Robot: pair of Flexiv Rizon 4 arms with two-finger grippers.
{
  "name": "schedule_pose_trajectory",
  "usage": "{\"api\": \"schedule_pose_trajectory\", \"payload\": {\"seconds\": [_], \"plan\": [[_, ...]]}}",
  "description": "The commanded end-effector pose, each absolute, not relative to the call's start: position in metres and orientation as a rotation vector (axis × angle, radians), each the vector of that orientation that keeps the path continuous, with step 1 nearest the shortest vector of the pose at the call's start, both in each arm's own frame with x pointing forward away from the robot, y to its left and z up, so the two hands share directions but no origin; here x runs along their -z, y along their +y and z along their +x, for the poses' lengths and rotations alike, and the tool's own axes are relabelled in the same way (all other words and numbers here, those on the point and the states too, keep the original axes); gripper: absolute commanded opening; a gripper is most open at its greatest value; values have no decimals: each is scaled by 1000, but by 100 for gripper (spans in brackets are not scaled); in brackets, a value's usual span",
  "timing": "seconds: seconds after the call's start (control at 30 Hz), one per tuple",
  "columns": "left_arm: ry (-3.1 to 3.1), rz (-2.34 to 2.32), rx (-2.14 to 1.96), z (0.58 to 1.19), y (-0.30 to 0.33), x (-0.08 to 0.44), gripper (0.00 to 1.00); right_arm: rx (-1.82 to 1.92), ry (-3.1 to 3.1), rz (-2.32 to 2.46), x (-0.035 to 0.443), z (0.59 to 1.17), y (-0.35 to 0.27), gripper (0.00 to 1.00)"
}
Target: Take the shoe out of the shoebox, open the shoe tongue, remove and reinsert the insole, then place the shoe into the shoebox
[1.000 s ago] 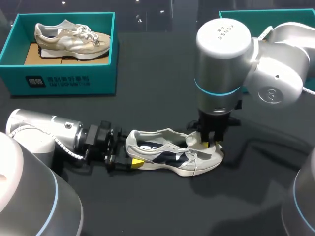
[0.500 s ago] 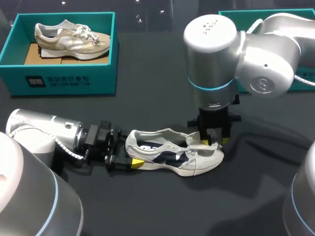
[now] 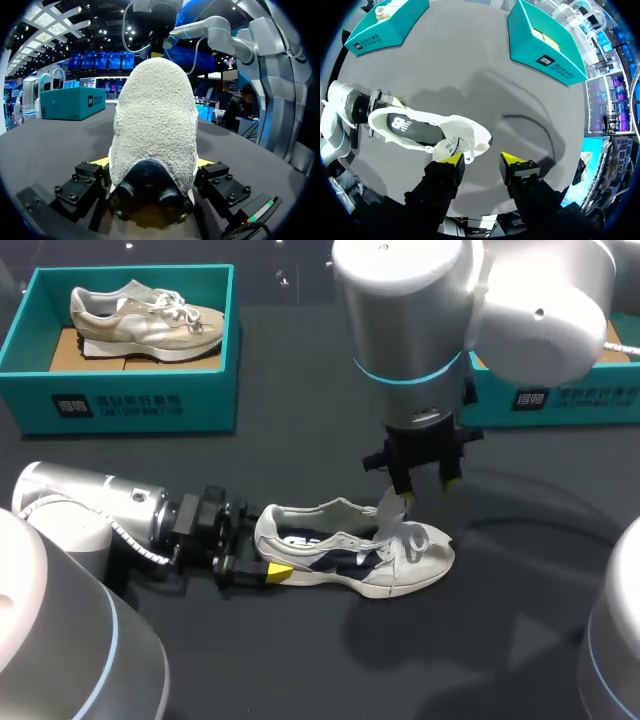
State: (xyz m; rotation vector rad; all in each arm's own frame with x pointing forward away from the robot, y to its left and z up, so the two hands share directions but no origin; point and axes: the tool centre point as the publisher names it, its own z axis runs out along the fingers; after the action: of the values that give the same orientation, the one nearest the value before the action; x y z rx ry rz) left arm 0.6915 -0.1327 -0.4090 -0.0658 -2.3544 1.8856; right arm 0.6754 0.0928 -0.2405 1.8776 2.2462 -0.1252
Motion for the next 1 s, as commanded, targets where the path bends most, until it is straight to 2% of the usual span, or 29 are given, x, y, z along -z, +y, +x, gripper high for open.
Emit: {"api": "schedule_pose_trajectory", "payload": {"seconds": [0.03, 0.2, 0.27, 0.3, 0.33, 0.47, 0.93, 1.0], "plan": [[-2355, -65, -1885, 692, -133, 409, 0, 141, 2396, 1719, 196, 679, 108, 46], [-2355, -65, -1885, 692, -133, 409, 0, 79, 2601, 1479, 176, 679, 134, 40], [-2355, -65, -1885, 692, -133, 409, 0, 55, 2687, 1362, 174, 678, 147, 28], [-2355, -65, -1885, 692, -133, 409, 0, 49, 2740, 1288, 173, 677, 154, 17], [-2355, -65, -1885, 692, -133, 409, 0, 29, 2789, 1202, 174, 676, 161, 0], [-2355, -65, -1885, 692, -133, 409, 0, -187, 3004, 641, 182, 662, 186, 0], [-2355, -65, -1885, 692, -133, 409, 0, -187, 3004, 641, 182, 662, 186, 0], [-2355, -65, -1885, 692, -133, 409, 0, -98, 3073, 480, 198, 664, 203, 0]]}}
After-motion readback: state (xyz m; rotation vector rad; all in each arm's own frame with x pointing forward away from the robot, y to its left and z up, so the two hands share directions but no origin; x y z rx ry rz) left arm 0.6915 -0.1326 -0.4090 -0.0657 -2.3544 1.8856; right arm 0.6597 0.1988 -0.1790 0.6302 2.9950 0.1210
